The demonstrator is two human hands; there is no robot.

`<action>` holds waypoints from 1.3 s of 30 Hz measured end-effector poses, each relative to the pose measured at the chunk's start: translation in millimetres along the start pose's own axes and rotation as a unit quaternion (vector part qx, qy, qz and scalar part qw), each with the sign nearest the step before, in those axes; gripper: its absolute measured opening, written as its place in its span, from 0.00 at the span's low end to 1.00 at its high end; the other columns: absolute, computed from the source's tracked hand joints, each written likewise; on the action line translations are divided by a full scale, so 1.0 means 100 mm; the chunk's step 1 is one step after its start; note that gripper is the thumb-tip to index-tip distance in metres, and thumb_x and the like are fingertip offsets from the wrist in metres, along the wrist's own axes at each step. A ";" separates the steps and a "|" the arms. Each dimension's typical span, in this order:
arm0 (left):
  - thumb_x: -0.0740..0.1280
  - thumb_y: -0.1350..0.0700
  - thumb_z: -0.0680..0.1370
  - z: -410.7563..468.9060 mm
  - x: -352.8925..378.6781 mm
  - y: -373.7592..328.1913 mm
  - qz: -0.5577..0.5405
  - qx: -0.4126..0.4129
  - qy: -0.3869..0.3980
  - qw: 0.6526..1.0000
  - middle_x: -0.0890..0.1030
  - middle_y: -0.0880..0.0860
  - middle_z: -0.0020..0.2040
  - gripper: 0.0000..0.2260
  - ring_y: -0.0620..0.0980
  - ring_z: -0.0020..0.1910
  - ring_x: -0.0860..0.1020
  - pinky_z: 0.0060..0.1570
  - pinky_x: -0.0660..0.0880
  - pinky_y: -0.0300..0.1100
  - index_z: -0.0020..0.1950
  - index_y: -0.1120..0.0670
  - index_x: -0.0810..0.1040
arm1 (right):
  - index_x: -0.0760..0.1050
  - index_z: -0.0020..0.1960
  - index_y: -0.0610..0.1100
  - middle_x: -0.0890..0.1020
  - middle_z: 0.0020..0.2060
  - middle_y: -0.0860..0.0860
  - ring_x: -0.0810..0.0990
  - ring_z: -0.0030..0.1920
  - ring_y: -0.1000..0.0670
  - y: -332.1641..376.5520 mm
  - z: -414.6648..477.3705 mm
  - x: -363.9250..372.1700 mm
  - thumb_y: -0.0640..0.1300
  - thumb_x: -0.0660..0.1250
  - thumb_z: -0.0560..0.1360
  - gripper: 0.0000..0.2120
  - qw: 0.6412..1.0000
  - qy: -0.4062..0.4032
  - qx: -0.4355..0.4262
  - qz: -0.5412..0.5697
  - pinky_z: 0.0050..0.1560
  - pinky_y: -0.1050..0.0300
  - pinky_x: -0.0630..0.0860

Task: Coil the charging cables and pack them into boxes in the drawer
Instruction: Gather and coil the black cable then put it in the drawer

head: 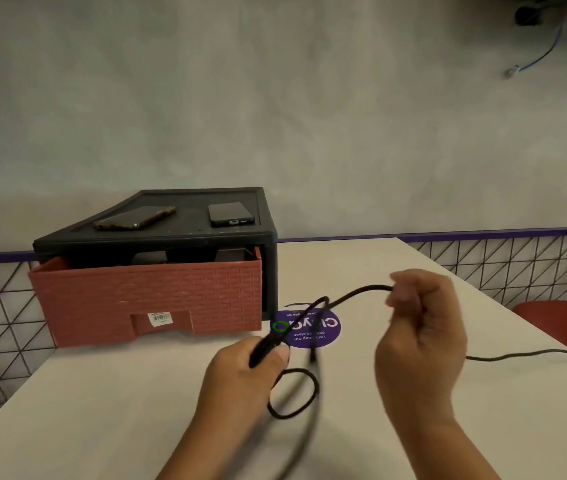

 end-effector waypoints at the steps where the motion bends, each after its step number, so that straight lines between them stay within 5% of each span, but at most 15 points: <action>1: 0.68 0.56 0.75 0.02 -0.05 0.04 -0.022 -0.015 -0.013 1.000 0.69 0.43 0.21 0.10 0.41 0.24 0.65 0.28 0.63 0.34 0.34 0.57 0.78 | 0.69 0.40 0.55 0.74 0.34 0.64 0.72 0.36 0.64 -0.12 0.03 -0.07 0.33 0.53 0.69 0.17 0.999 -0.020 0.030 -0.006 0.39 0.75 0.66; 6: 0.66 0.58 0.76 0.02 -0.16 0.20 -0.154 -0.102 -0.027 0.982 0.62 0.44 0.19 0.07 0.43 0.20 0.60 0.28 0.59 0.40 0.39 0.58 0.79 | 0.74 0.46 0.45 0.74 0.32 0.60 0.73 0.38 0.59 -0.62 0.12 -0.24 0.38 0.57 0.75 0.08 0.984 -0.009 0.093 -0.149 0.37 0.71 0.65; 10: 0.65 0.58 0.77 0.03 -0.20 0.23 -0.232 -0.122 -0.019 0.965 0.58 0.46 0.21 0.08 0.42 0.19 0.56 0.31 0.56 0.42 0.41 0.61 0.78 | 0.79 0.42 0.45 0.79 0.30 0.55 0.74 0.38 0.43 -0.89 0.02 0.11 0.37 0.60 0.72 0.09 0.923 0.186 0.039 -0.335 0.34 0.55 0.67; 13: 0.64 0.59 0.77 0.02 -0.11 0.25 -0.245 -0.133 0.002 0.960 0.57 0.47 0.22 0.09 0.43 0.20 0.55 0.30 0.56 0.41 0.42 0.62 0.80 | 0.78 0.43 0.55 0.82 0.35 0.56 0.80 0.37 0.44 -0.84 -0.33 0.50 0.52 0.65 0.66 0.08 0.870 0.324 -0.023 -0.371 0.32 0.51 0.75; 15: 0.63 0.60 0.78 0.01 -0.03 0.28 -0.267 -0.148 0.009 0.952 0.58 0.50 0.23 0.09 0.43 0.19 0.55 0.26 0.58 0.38 0.43 0.60 0.81 | 0.75 0.52 0.58 0.82 0.44 0.60 0.81 0.45 0.51 -0.78 -0.56 0.72 0.67 0.58 0.67 0.20 0.845 0.396 -0.063 -0.354 0.44 0.53 0.77; 17: 0.64 0.60 0.77 0.00 0.02 0.32 -0.300 -0.172 0.006 0.938 0.62 0.52 0.28 0.09 0.43 0.18 0.56 0.20 0.60 0.35 0.41 0.60 0.81 | 0.74 0.58 0.56 0.80 0.52 0.60 0.78 0.54 0.57 -0.63 -0.68 0.82 0.75 0.53 0.66 0.32 0.854 0.441 -0.052 -0.273 0.60 0.59 0.66; 19: 0.64 0.60 0.77 0.00 0.04 0.34 -0.328 -0.186 0.000 0.926 0.61 0.51 0.27 0.08 0.43 0.16 0.56 0.17 0.60 0.34 0.41 0.61 0.80 | 0.75 0.60 0.56 0.78 0.57 0.61 0.74 0.59 0.59 -0.63 -0.64 0.81 0.77 0.54 0.64 0.35 0.891 0.430 0.055 -0.135 0.64 0.66 0.60; 23: 0.64 0.60 0.77 0.01 -0.04 0.33 -0.292 -0.160 -0.025 0.942 0.58 0.50 0.24 0.07 0.43 0.19 0.56 0.24 0.58 0.38 0.43 0.61 0.80 | 0.79 0.48 0.46 0.81 0.45 0.52 0.78 0.49 0.51 -0.42 -0.54 0.75 0.62 0.59 0.71 0.21 0.925 0.362 0.111 0.042 0.51 0.48 0.74; 25: 0.65 0.59 0.77 0.00 -0.09 0.31 -0.274 -0.147 -0.044 0.950 0.60 0.52 0.25 0.07 0.45 0.21 0.58 0.27 0.58 0.40 0.44 0.61 0.81 | 0.78 0.43 0.42 0.79 0.36 0.48 0.77 0.41 0.52 -0.34 -0.58 0.78 0.68 0.57 0.70 0.29 0.917 0.366 0.134 0.087 0.46 0.56 0.74; 28: 0.64 0.60 0.77 0.01 -0.18 0.24 -0.268 -0.123 -0.069 0.953 0.58 0.47 0.21 0.07 0.43 0.20 0.57 0.30 0.56 0.42 0.43 0.60 0.81 | 0.79 0.32 0.42 0.72 0.25 0.49 0.71 0.30 0.54 -0.50 -0.52 0.69 0.73 0.54 0.67 0.35 0.902 0.280 0.288 0.159 0.38 0.63 0.67; 31: 0.64 0.59 0.77 0.01 -0.29 0.22 -0.282 -0.115 -0.096 0.948 0.56 0.45 0.20 0.06 0.41 0.19 0.55 0.31 0.56 0.43 0.45 0.58 0.80 | 0.77 0.27 0.39 0.69 0.20 0.46 0.67 0.22 0.50 -0.74 -0.50 0.61 0.64 0.59 0.69 0.29 0.825 0.228 0.463 0.232 0.34 0.58 0.66; 34: 0.64 0.59 0.78 0.03 -0.42 0.25 -0.299 -0.111 -0.125 0.939 0.56 0.44 0.20 0.06 0.41 0.19 0.56 0.31 0.57 0.43 0.46 0.57 0.79 | 0.77 0.31 0.38 0.65 0.18 0.49 0.61 0.17 0.54 -0.82 -0.47 0.47 0.52 0.62 0.72 0.20 0.772 0.196 0.544 0.265 0.32 0.60 0.69; 39: 0.63 0.59 0.78 0.08 -0.45 0.25 -0.298 -0.080 -0.109 0.945 0.57 0.43 0.20 0.06 0.40 0.19 0.56 0.32 0.58 0.42 0.47 0.57 0.80 | 0.80 0.50 0.39 0.59 0.16 0.52 0.56 0.17 0.55 -0.98 -0.32 0.26 0.45 0.58 0.79 0.15 0.787 0.116 0.534 0.287 0.29 0.61 0.70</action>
Point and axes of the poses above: each hand's wrist, its own z-axis towards the middle knuckle, its own x-axis out of the palm, y = z × x, the point moved 10 cm from there along z, towards the middle knuckle
